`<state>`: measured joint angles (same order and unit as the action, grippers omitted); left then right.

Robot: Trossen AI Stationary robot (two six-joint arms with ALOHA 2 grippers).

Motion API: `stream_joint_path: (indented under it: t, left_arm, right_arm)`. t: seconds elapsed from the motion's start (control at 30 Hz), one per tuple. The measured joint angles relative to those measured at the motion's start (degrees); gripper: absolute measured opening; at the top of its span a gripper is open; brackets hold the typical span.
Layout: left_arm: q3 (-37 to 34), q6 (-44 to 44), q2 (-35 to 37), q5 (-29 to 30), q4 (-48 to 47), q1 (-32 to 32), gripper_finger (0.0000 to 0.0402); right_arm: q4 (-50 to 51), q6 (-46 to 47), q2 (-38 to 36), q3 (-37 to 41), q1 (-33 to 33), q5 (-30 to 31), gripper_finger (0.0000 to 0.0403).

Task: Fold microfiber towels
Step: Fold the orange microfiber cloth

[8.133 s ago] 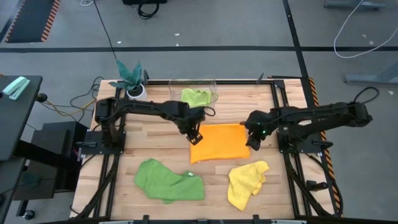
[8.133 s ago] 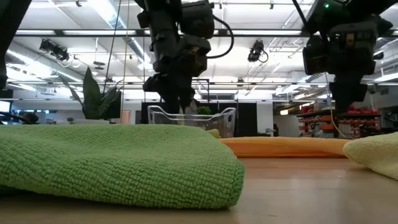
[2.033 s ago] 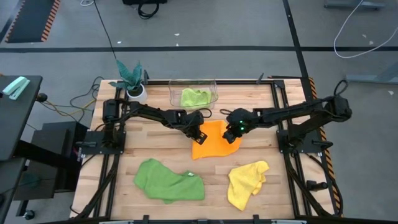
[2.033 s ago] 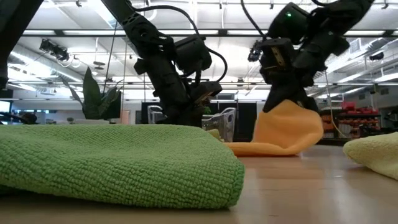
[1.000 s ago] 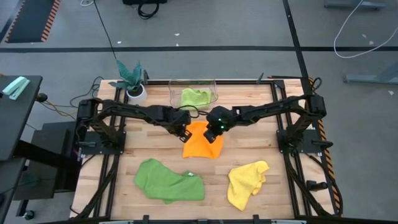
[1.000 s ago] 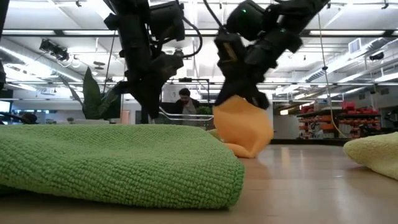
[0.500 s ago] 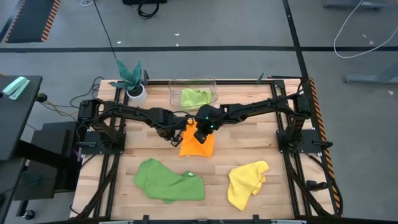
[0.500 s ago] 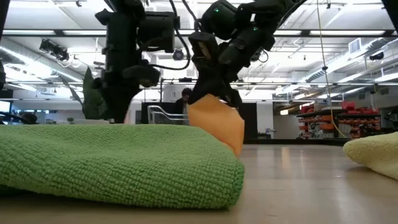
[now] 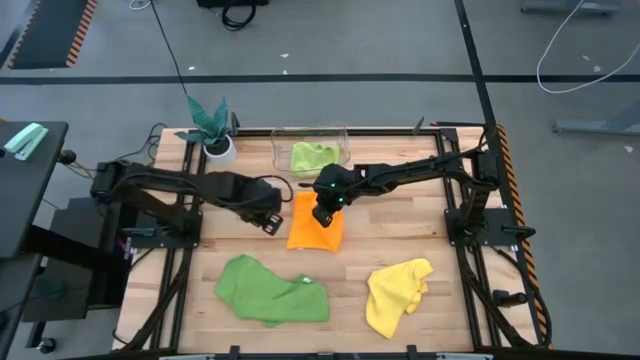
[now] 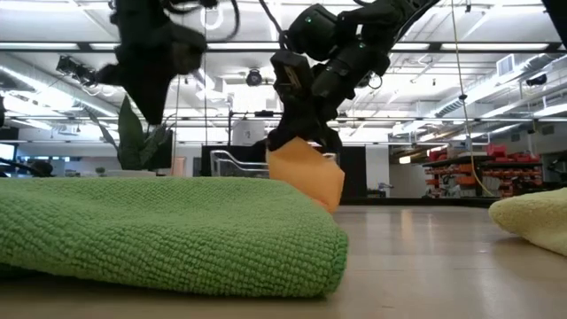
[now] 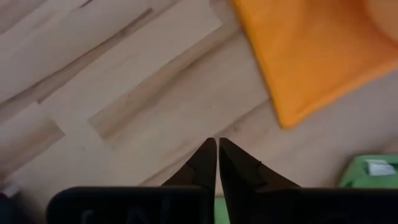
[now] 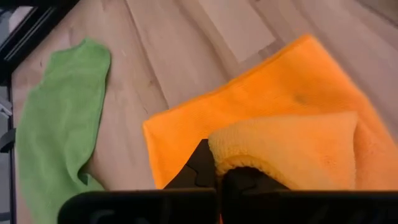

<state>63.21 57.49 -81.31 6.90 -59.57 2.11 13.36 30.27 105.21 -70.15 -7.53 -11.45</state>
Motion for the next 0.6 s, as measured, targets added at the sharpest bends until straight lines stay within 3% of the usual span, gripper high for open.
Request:
stream_joint_path:
  t: [0.33,0.6]
  left_arm:
    - [0.01,7.51,5.06,6.20,0.76,4.77,0.0023]
    - [0.03,7.89,4.47,6.19,1.35,4.89,0.0013]
  right_arm:
    - [-1.27,-1.62,2.66,0.04,-1.18,-2.62,0.0002]
    - [-2.56,-5.34,7.54,-2.31,-1.01,-13.18,0.0008]
